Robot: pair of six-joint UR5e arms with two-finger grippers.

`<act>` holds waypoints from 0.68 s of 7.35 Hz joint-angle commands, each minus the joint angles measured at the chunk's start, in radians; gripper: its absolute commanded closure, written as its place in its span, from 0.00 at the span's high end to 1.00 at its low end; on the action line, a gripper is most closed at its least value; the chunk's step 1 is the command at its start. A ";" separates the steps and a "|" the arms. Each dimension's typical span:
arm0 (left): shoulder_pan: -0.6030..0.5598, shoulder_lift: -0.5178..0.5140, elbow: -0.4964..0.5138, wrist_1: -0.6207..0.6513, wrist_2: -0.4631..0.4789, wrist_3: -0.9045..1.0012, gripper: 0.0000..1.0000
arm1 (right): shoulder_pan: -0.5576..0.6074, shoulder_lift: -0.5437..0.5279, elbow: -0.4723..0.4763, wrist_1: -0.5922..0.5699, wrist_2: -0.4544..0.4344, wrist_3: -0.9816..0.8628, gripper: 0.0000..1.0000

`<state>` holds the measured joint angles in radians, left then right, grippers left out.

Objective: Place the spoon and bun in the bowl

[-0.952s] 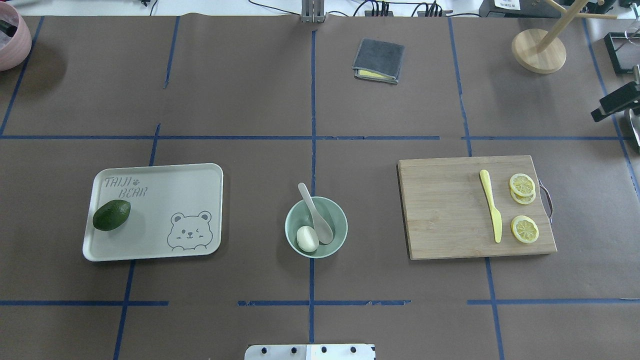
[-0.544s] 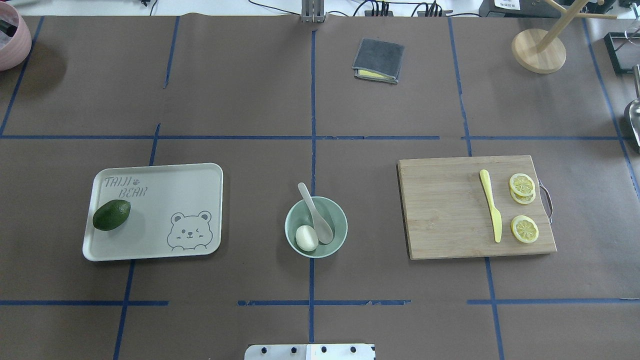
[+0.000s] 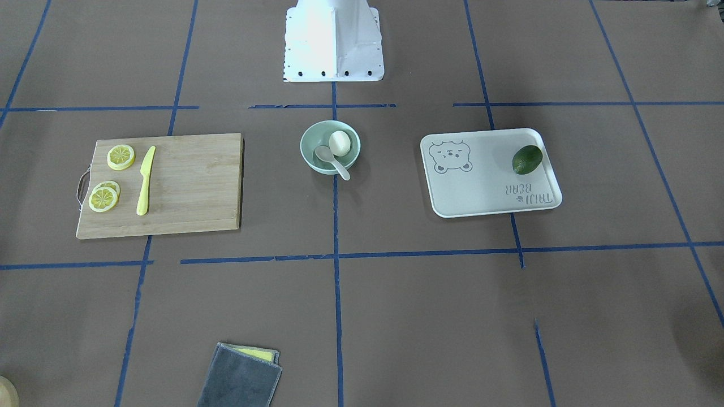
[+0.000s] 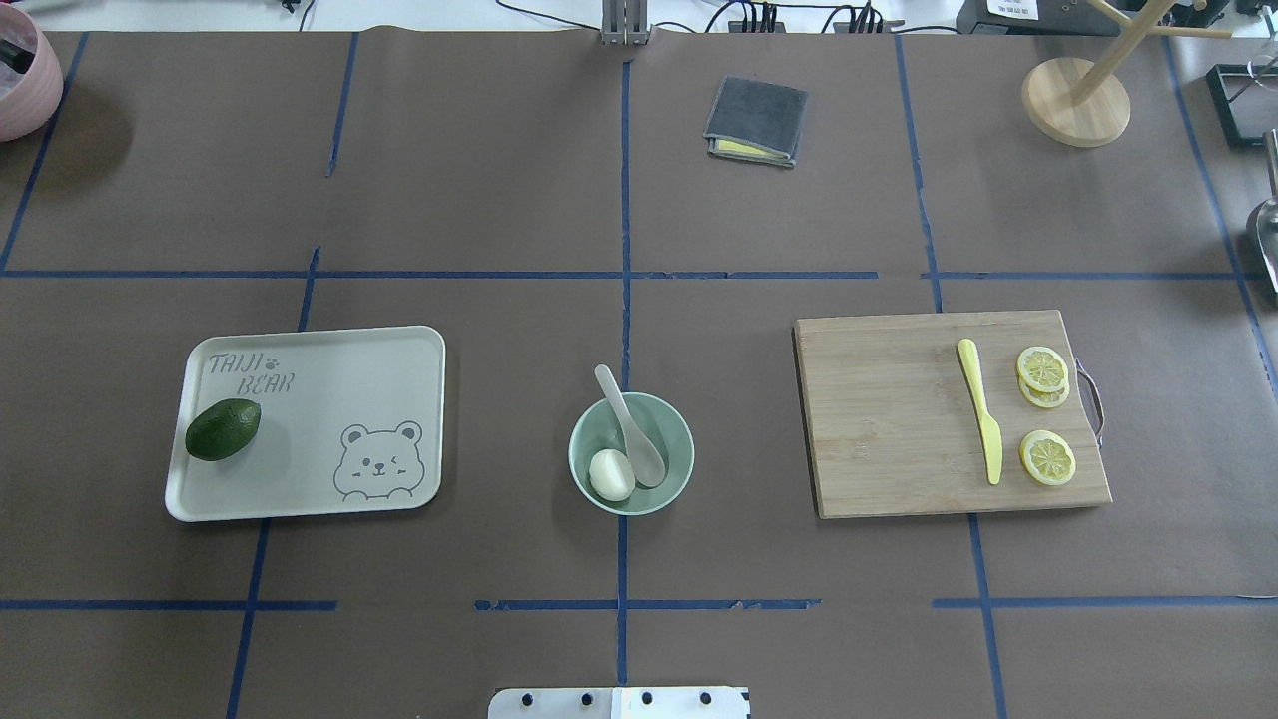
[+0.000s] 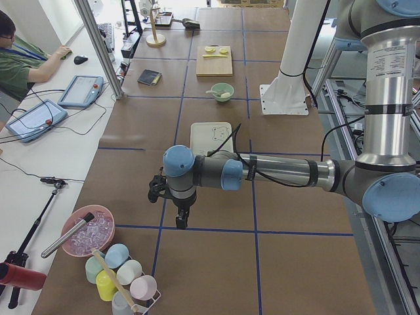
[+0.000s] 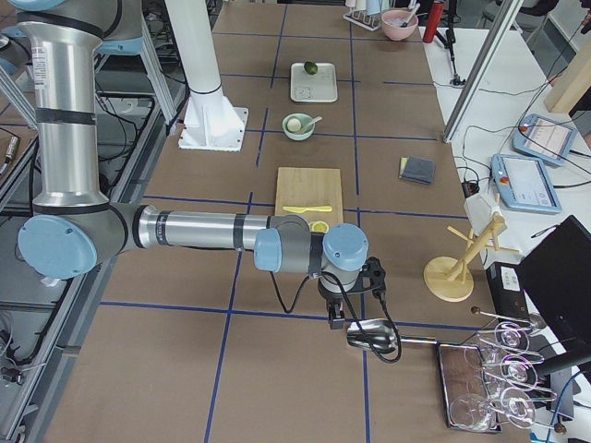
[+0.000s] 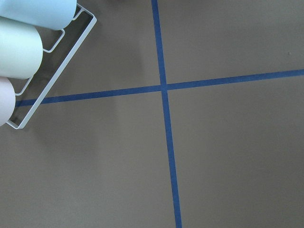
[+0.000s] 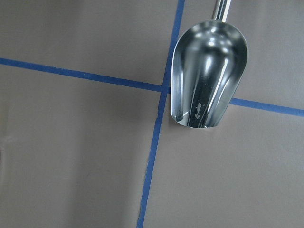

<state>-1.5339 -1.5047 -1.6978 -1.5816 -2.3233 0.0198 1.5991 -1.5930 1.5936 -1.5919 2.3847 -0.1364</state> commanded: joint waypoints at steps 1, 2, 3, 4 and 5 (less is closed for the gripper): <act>0.000 0.004 0.018 -0.001 -0.001 0.000 1.00 | 0.022 -0.001 0.000 0.004 0.004 0.057 1.00; 0.000 0.004 0.023 -0.003 -0.001 0.000 1.00 | 0.028 0.001 0.003 0.004 0.007 0.057 1.00; 0.000 0.004 0.023 -0.002 -0.001 0.000 1.00 | 0.028 0.002 0.003 0.004 0.011 0.057 1.00; -0.023 0.006 0.023 0.002 0.001 -0.001 1.00 | 0.028 0.002 0.002 0.004 0.011 0.057 1.00; -0.056 0.004 0.023 0.005 -0.001 -0.001 1.00 | 0.028 0.002 0.000 0.004 0.011 0.057 1.00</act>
<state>-1.5572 -1.4996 -1.6757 -1.5804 -2.3234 0.0190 1.6268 -1.5911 1.5955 -1.5877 2.3953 -0.0801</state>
